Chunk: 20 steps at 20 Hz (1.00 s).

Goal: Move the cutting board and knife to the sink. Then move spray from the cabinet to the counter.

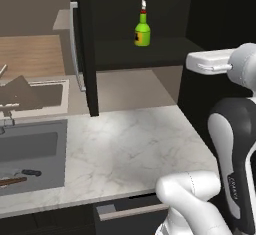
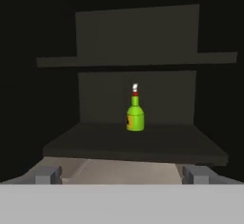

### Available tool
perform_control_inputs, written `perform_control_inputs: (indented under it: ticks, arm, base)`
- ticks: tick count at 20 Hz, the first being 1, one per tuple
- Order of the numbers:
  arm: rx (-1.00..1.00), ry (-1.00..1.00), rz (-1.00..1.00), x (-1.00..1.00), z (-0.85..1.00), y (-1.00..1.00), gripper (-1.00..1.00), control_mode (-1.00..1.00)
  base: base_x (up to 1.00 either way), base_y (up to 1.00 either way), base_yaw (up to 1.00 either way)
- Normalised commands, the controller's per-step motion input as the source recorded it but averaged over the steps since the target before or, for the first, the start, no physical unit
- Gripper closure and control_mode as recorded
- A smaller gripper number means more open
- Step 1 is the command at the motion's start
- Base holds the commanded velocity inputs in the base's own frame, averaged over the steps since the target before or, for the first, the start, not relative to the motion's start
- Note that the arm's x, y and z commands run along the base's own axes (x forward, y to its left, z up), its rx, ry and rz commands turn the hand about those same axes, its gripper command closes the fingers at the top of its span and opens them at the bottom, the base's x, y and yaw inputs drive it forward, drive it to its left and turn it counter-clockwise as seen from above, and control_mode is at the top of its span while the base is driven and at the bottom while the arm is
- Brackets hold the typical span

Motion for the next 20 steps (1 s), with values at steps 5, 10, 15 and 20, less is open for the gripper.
perform_control_inputs:
  ticks: [5, 10, 15, 20]
  arm:
    - [0.0, -0.01, 0.0, 0.19, 0.09, 0.0, -1.0, -1.0]
    - [0.0, 0.03, 0.0, 0.17, 0.15, 0.0, -1.0, -1.0]
    - [0.0, 0.0, 0.0, 0.07, 0.19, 0.0, -1.0, -1.0]
    - [0.0, 0.0, 0.0, 0.16, 0.06, 0.0, -1.0, -1.0]
  base:
    - [0.0, 0.0, 0.0]
    - [0.0, 0.0, 0.0]
    - [0.0, 0.0, 0.0]
    - [0.0, 0.0, 0.0]
